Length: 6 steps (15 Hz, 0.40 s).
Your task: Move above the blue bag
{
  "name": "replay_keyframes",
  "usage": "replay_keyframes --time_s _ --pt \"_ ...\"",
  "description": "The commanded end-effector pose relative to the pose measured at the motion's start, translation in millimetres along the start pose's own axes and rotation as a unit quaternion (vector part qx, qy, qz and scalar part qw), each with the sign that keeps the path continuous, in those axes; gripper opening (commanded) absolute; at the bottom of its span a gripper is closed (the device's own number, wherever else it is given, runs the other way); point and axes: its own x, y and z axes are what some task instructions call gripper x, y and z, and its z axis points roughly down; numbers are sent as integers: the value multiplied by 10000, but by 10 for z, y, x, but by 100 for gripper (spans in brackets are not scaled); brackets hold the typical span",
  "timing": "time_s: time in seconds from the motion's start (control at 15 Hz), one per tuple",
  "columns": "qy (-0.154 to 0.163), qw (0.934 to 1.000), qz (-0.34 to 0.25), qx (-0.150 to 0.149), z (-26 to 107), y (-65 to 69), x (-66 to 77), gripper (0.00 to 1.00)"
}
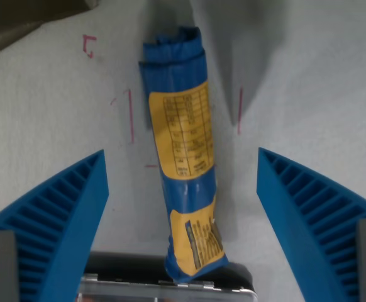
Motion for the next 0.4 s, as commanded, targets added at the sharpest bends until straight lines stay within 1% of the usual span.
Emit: replay_keyframes --time_s 0.07,0.4 --pt "-26 9994 -175 -313 31 -27 80 100" --pt "-19 9994 -143 -309 45 -33 87 100"
